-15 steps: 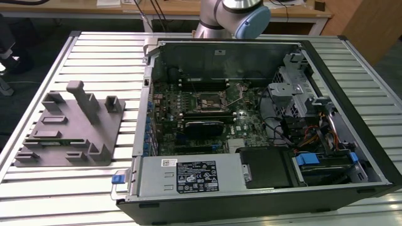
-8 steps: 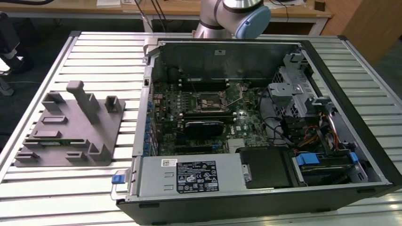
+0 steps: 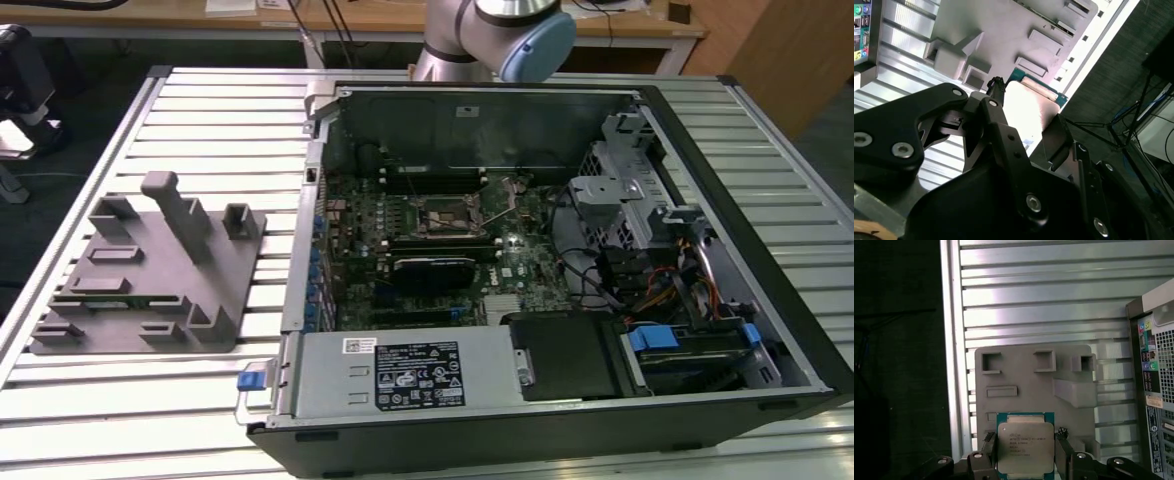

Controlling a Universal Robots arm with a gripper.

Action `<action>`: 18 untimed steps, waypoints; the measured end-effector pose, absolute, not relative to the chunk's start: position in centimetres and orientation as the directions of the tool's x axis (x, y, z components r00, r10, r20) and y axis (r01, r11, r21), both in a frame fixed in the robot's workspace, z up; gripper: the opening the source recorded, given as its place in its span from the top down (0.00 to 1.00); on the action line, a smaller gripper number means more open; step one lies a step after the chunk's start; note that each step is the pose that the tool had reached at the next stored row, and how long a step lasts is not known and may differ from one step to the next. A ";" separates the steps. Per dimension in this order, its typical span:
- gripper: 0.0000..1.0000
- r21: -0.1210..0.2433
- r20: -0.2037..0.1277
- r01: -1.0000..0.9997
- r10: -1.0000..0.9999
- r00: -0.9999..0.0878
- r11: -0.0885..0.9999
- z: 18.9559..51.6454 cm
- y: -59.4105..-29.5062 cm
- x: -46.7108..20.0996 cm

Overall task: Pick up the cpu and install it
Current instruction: 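Pick up the cpu and move it towards the insertion slot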

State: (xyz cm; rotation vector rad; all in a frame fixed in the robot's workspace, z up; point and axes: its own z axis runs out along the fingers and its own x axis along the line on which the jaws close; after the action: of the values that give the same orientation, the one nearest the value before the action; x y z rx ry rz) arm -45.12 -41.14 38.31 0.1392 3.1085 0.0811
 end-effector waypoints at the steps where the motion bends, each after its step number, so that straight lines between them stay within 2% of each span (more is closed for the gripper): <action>1: 0.46 0.053 -0.027 0.089 0.090 -0.996 0.995 38.3 -41.1 -45.0; 18: 0.46 0.053 -0.027 0.089 0.090 -0.996 0.995 38.3 -41.1 -42.0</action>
State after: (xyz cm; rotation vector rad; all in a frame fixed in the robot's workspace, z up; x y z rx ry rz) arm -41.97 -41.14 38.31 0.1392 3.1084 0.0812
